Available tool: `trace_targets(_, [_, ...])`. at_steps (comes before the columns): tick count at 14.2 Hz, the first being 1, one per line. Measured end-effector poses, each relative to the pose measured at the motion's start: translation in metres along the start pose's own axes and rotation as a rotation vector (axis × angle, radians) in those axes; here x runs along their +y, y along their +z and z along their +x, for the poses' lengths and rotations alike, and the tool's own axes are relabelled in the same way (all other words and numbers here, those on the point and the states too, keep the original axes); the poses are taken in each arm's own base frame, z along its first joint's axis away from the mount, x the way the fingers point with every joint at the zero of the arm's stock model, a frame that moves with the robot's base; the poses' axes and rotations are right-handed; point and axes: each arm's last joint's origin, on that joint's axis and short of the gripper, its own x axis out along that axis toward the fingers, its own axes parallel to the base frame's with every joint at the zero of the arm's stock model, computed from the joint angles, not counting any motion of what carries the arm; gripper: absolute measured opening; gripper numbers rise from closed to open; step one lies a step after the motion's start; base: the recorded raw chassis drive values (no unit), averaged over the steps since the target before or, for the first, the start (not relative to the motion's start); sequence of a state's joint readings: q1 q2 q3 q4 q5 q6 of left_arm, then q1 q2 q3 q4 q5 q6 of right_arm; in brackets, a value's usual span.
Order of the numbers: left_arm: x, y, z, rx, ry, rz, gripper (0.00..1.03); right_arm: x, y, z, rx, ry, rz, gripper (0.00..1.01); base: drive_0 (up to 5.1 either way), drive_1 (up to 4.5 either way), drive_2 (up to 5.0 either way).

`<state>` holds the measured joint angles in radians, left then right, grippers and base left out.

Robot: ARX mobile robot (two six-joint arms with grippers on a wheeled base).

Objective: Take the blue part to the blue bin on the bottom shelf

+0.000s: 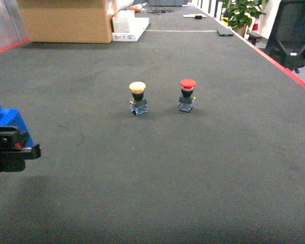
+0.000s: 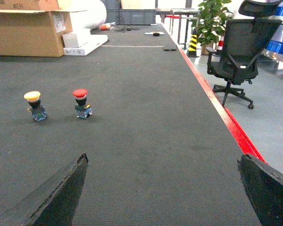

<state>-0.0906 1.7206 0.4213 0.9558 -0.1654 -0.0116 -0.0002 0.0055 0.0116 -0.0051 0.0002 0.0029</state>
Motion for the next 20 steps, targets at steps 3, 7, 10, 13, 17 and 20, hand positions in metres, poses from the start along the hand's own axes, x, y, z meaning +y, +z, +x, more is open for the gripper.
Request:
trace_targets(3, [0.005, 0.053, -0.081, -0.16, 0.009, -0.041, 0.44, 0.0, 0.0, 0.0, 0.0, 0.0, 0.0, 0.98, 0.0, 0.0, 0.0])
trace_targets(7, [0.014, 0.057, -0.168, -0.246, 0.043, -0.08, 0.44, 0.0, 0.0, 0.0, 0.0, 0.0, 0.0, 0.98, 0.0, 0.0, 0.0])
trace_targets(10, [0.02, 0.037, -0.194, -0.25, 0.058, -0.11, 0.44, 0.0, 0.0, 0.0, 0.0, 0.0, 0.0, 0.98, 0.0, 0.0, 0.0])
trace_targets(13, [0.02, 0.038, -0.194, -0.251, 0.056, -0.117, 0.44, 0.0, 0.0, 0.0, 0.0, 0.0, 0.0, 0.98, 0.0, 0.0, 0.0])
trace_targets(17, [0.02, 0.038, -0.194, -0.251, 0.056, -0.118, 0.44, 0.0, 0.0, 0.0, 0.0, 0.0, 0.0, 0.98, 0.0, 0.0, 0.0])
trace_targets(20, [0.02, 0.038, -0.194, -0.251, 0.056, -0.117, 0.44, 0.0, 0.0, 0.0, 0.0, 0.0, 0.0, 0.98, 0.0, 0.0, 0.0])
